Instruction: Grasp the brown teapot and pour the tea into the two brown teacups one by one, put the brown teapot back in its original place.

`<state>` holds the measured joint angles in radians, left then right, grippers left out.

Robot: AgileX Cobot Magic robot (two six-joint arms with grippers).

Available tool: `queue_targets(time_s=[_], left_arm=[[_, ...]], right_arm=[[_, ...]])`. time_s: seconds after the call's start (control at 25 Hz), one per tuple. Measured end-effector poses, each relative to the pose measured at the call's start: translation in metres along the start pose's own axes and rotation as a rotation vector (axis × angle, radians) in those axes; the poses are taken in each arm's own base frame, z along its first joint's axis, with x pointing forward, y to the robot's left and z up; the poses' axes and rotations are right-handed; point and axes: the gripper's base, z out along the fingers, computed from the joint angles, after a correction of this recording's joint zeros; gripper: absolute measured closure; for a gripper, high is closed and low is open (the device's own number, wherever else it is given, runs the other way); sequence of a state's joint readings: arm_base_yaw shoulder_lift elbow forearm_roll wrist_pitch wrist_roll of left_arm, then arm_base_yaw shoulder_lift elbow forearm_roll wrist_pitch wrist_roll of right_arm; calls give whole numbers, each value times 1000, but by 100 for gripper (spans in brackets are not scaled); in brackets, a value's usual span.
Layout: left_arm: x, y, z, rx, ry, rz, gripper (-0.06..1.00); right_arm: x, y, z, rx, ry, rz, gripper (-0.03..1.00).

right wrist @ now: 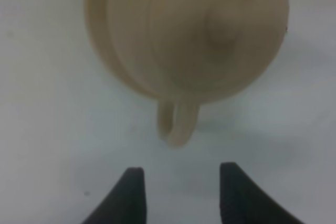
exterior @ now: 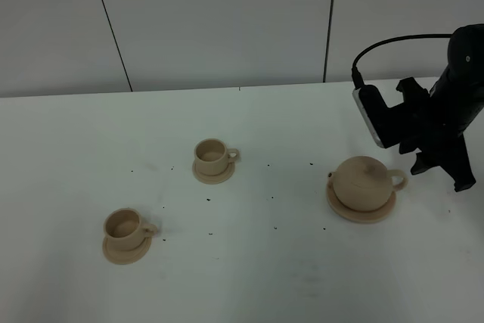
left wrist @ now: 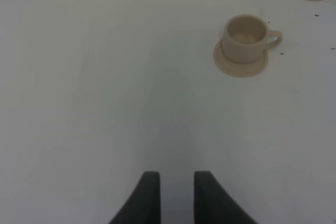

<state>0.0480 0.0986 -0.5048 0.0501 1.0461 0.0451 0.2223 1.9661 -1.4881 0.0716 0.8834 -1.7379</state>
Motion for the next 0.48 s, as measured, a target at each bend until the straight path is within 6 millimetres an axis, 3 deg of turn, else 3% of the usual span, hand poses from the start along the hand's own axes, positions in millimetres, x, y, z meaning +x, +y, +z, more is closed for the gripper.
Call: queue_targets(time_s=[0.48], left_arm=[[0,0,0,0,0,0,71]], right_arm=[[-1,-1,14,-4,-4,-13,64]])
